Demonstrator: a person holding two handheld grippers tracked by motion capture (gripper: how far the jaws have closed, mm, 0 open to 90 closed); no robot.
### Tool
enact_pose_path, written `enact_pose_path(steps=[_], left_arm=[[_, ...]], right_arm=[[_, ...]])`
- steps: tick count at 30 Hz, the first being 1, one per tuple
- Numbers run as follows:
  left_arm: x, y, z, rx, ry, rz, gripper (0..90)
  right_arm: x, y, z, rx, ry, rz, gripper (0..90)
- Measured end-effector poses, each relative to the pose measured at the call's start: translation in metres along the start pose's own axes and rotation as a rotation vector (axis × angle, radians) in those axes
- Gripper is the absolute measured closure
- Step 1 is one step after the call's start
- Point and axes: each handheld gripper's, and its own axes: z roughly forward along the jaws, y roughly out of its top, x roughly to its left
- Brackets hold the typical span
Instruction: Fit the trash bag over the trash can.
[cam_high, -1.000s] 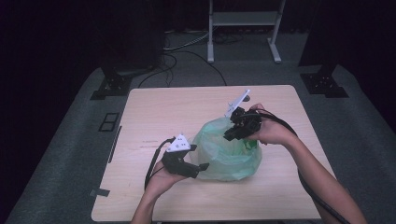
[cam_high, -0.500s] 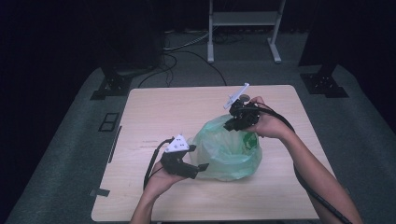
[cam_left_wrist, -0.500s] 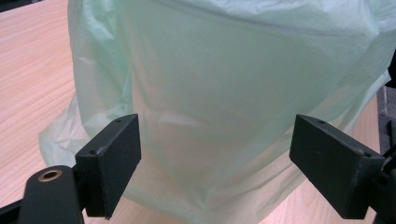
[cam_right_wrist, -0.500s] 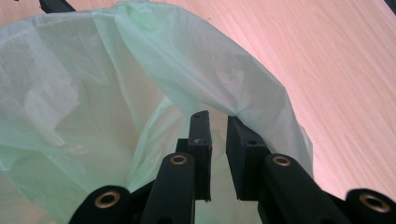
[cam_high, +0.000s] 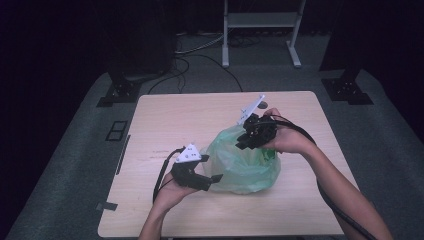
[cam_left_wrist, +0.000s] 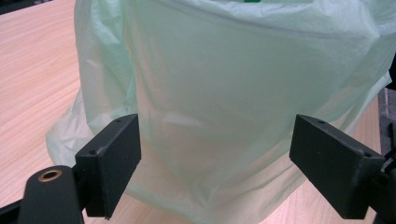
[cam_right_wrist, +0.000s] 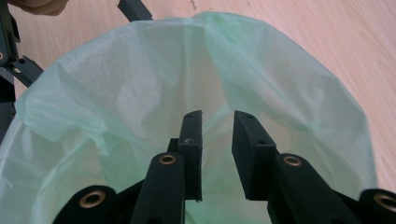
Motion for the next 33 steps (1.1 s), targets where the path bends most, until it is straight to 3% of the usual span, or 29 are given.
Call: enact_pose_path(steps=[6,16,22,26,30,33], left_arm=[[0.0,0.001,-0.003,-0.01,-0.001,0.0,15.5],[-0.002,-0.001,-0.004,-0.002,-0.003,-0.003,15.5],[-0.002,-0.001,0.0,0.006,0.003,-0.003,15.5],[-0.003,-0.001,0.001,0.015,-0.001,0.003,15.5],[-0.003,-0.001,0.001,0.01,-0.001,-0.001,15.5],[-0.003,-0.001,0.002,0.01,-0.003,-0.002,15.5]], right_arm=[[0.0,0.013,0.014,0.02,0.004,-0.014,74.7],[-0.024,0.023,0.031,0.048,-0.035,0.025,74.4],[-0.015,0.014,0.012,0.013,-0.006,0.004,71.7],[-0.015,0.0,-0.005,-0.001,-0.04,0.005,71.4],[-0.02,-0.012,-0.024,-0.059,-0.08,0.027,70.4],[-0.026,-0.018,-0.031,-0.07,-0.115,0.042,68.9]])
